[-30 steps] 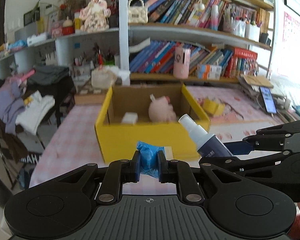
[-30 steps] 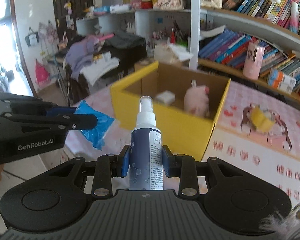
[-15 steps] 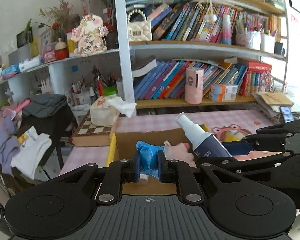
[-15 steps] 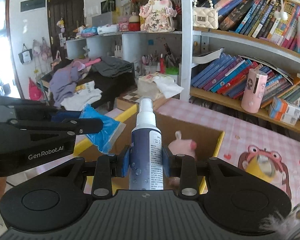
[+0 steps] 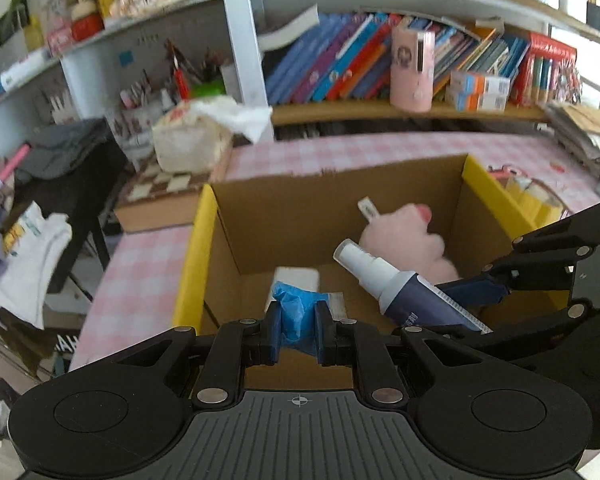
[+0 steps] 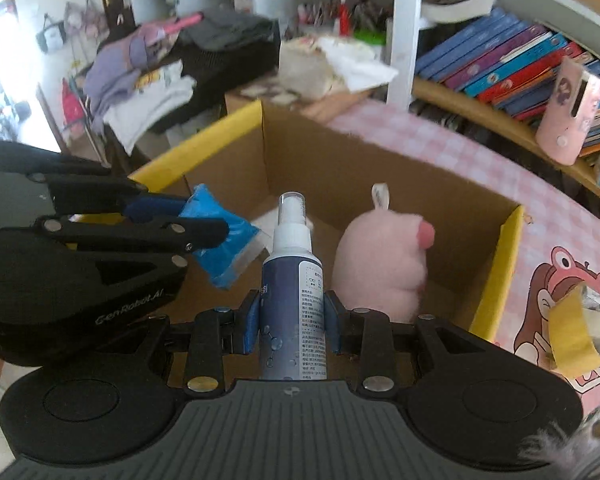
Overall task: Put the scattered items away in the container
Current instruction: 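Lower both held items into the yellow box and open both tools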
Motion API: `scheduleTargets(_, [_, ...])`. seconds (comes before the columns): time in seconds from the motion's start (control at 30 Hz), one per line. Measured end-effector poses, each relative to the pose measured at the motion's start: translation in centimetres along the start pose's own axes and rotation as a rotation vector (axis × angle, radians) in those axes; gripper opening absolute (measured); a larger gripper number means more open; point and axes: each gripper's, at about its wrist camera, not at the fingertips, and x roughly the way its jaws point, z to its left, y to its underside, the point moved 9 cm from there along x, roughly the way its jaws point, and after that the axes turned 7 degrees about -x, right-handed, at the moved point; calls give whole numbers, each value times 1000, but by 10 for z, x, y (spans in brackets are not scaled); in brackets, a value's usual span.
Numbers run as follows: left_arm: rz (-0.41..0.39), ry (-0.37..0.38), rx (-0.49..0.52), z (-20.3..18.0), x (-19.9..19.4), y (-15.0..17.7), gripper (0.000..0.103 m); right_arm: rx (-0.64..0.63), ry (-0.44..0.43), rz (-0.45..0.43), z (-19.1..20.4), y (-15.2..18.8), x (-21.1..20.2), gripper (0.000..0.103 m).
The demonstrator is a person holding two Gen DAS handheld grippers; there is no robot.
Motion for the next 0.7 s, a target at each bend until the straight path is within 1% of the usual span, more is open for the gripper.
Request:
scheduleTargets(0.13, [35, 2, -6, 1, 11, 5, 15, -8, -5, 42, 0, 4, 12, 31])
scheduleTargets(0.3, [59, -1, -21, 4, 19, 8, 15, -17, -17, 63, 2, 5, 15, 31])
scheduleTargets(0.43, [68, 11, -41, 4, 21, 9, 16, -6, -17, 70, 0, 7, 15, 31])
scheduleTargets(0.53, [57, 4, -53, 5, 20, 9, 17, 0, -15, 74, -1, 6, 16, 31])
scheduleTargets(0.63, [41, 3, -77, 7, 17, 8, 21, 1, -9, 61, -1, 5, 14, 32])
scheduleTargets(0.67, [36, -1, -86, 8, 17, 8, 28, -1, -7, 54, -1, 4, 13, 34])
scheduleTargets(0.7, [30, -5, -90, 9, 16, 7, 33, -2, -9, 50, -1, 4, 13, 36])
